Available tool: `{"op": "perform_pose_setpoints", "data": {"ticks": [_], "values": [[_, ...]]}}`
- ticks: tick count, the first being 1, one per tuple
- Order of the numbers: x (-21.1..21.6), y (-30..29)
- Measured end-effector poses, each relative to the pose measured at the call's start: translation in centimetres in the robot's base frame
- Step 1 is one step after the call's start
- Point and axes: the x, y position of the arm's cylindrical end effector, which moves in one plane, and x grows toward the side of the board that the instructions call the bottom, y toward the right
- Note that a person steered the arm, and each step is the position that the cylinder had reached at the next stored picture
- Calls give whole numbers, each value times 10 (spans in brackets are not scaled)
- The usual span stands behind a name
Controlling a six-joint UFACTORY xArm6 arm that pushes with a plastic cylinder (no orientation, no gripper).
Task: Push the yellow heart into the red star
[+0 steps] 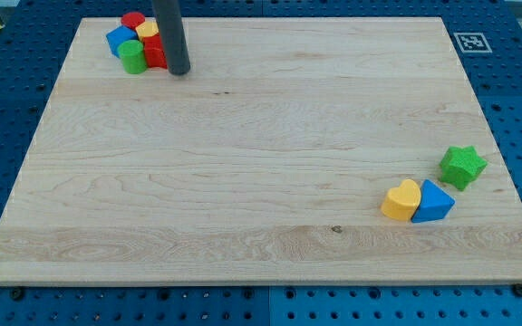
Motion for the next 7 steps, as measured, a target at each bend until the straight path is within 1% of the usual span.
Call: {"op": "perform_pose_setpoints", "data": {"ticks": [1, 2, 3, 4, 5, 7], "values": [[61, 41], [136, 57], [140, 57], [212, 87], [287, 146], [288, 283]]}}
